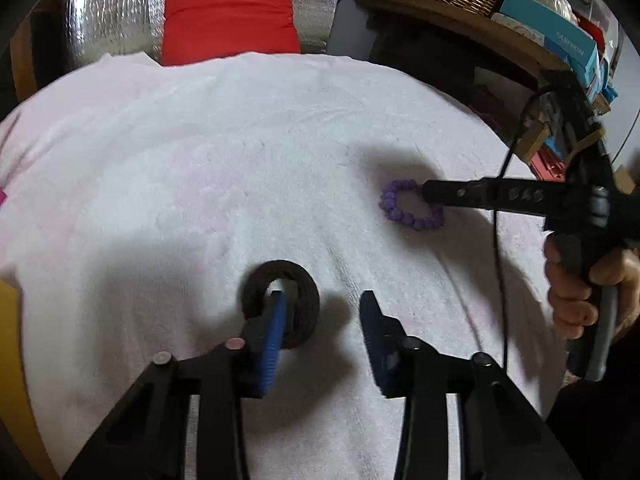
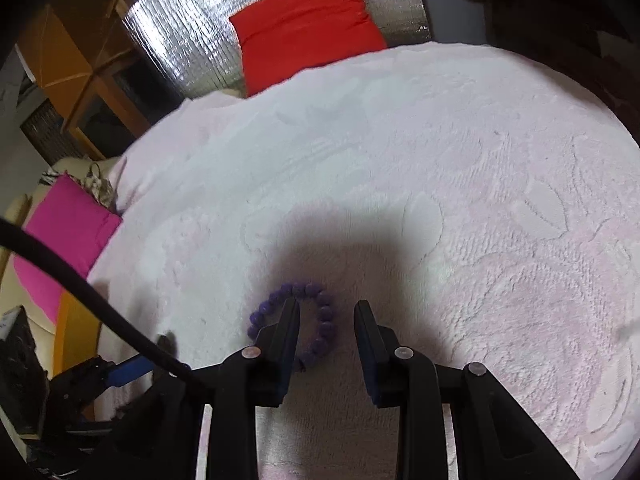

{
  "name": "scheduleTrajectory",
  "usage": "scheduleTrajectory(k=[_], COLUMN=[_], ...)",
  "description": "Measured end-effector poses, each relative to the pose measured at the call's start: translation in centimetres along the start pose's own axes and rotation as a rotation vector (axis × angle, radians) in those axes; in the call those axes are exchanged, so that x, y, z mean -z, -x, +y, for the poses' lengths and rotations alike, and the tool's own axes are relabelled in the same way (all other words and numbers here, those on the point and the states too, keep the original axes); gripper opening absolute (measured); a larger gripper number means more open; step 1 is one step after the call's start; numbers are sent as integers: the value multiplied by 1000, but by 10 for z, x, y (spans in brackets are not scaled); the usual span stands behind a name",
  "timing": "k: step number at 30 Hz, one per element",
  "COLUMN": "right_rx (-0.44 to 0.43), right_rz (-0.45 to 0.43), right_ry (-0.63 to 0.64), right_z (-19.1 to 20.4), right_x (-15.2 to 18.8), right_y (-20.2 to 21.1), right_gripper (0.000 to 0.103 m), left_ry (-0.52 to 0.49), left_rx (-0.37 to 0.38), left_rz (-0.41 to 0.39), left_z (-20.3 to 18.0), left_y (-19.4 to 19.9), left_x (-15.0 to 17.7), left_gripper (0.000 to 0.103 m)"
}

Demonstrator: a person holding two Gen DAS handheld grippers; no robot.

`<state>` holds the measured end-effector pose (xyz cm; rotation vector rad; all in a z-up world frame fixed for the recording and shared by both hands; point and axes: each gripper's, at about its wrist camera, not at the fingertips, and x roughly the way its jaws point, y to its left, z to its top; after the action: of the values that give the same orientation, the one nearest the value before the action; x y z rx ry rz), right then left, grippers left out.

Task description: Organize jewelry

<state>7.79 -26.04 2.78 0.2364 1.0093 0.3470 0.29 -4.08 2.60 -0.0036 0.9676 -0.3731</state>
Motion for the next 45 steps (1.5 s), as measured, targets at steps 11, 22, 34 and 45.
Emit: scheduleTrajectory(k=[11, 22, 34, 45], right_rx=[74, 71, 88, 77], right_rz=[-21, -7, 3, 4], right_ry=[126, 87, 81, 71], right_z=[15, -7, -5, -9], right_x=[7, 3, 4, 4], right_y=[-5, 2, -2, -2], right_gripper=[18, 19, 23, 24], left_ry=[4, -11, -24, -29], left_rx=[0, -92, -54, -93], left_rz=[8, -55, 11, 17], left_z=[3, 10, 7, 8], left_y=[-4, 17, 3, -3], left_x=[0, -3, 4, 4], left_gripper=[35, 59, 54, 52])
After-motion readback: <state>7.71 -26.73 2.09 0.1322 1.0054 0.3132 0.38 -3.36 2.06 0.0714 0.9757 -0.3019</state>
